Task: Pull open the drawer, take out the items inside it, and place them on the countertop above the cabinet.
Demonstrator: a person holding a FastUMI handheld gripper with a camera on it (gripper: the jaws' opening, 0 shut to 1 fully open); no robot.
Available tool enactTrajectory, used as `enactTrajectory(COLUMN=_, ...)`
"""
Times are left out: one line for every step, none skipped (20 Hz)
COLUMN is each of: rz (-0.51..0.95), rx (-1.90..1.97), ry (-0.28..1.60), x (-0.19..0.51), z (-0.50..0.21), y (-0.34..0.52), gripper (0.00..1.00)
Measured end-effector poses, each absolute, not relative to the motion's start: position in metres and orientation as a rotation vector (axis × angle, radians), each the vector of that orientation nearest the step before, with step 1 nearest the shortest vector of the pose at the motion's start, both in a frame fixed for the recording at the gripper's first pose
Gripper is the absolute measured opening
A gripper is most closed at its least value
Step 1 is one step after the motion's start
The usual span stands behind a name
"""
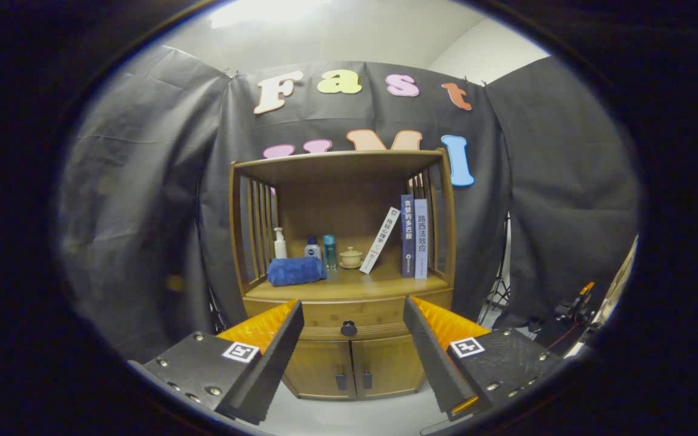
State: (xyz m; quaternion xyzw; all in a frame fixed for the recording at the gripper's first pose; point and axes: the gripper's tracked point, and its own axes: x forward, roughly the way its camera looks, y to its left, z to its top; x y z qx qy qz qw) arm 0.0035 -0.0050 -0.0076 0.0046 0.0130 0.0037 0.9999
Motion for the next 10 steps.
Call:
enactTrajectory(rz=0.008, rx=0.015, ry=0.021, x=0.007, z=-0.008, y=-0.005, gripper=0.99)
enactTrajectory(rz=0.012, rx=0.017, ry=0.017, x=0.011, z=-0.008, y=-0.005, gripper=0.99)
enactTrajectory(rz=0.015, rx=0.022, ry=0.013, x=0.017, z=-0.009, y=-0.005, gripper=0.99)
enactTrajectory(rz=0.025, rx=0.023, ry=0.015, x=0.025, z=-0.011, y=-0.004, gripper=0.99)
enactTrajectory(rz=0.037, rx=0.019, ry=0.010, x=0.034, z=-0.015, y=-0.001, gripper=0.99)
enactTrajectory(rz=0.046, rx=0.010, ry=0.003, x=0.045, z=-0.019, y=0.000, gripper=0.99)
enactTrajectory(rz=0.043, rx=-0.005, ry=0.005, x=0.057, z=-0.028, y=-0.003, gripper=0.99)
enactTrajectory(rz=0.042, rx=-0.019, ry=0.007, x=0.070, z=-0.040, y=-0.006, gripper=0.99)
enactTrajectory(rz=0.045, rx=-0.030, ry=0.018, x=0.084, z=-0.053, y=-0.007, gripper=0.99)
enactTrajectory(rz=0.054, rx=-0.032, ry=0.027, x=0.100, z=-0.067, y=-0.005, gripper=0.99)
